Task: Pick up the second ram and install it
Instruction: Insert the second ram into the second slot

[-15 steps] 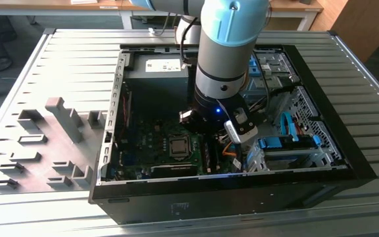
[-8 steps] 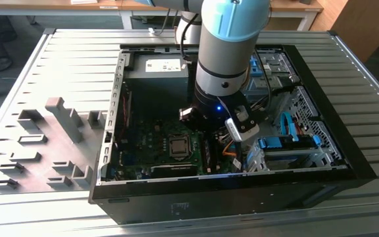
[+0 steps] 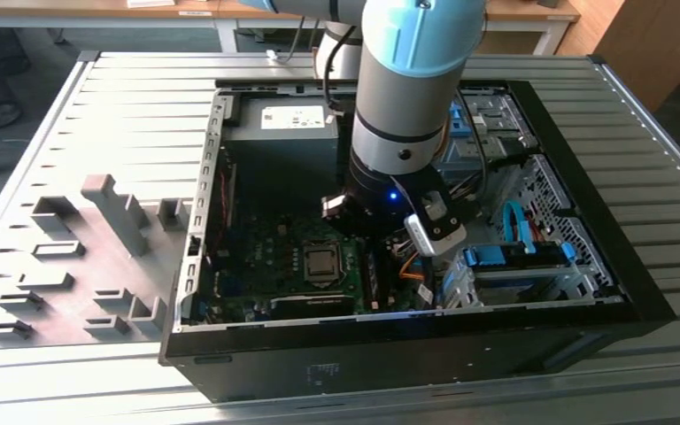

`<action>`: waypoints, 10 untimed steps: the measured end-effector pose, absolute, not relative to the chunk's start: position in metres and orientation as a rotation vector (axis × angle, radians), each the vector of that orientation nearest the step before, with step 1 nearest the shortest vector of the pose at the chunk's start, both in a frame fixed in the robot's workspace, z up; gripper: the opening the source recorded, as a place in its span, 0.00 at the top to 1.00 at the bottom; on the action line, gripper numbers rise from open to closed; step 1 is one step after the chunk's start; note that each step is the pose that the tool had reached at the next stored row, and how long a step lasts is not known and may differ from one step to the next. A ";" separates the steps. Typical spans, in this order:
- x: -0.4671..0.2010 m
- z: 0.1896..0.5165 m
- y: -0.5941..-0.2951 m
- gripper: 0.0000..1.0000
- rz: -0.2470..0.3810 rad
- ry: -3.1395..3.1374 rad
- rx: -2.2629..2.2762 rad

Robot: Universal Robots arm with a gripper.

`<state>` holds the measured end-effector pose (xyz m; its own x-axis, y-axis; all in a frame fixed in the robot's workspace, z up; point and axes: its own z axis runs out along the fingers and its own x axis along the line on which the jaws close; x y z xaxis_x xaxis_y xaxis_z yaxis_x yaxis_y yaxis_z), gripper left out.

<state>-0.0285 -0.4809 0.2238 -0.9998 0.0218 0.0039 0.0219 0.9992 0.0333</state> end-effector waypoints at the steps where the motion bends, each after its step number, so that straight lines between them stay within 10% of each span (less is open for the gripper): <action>1: -0.029 0.224 -0.481 0.86 -0.052 -3.137 -0.032; 10: -0.028 0.222 -0.481 0.86 -0.053 -3.137 -0.044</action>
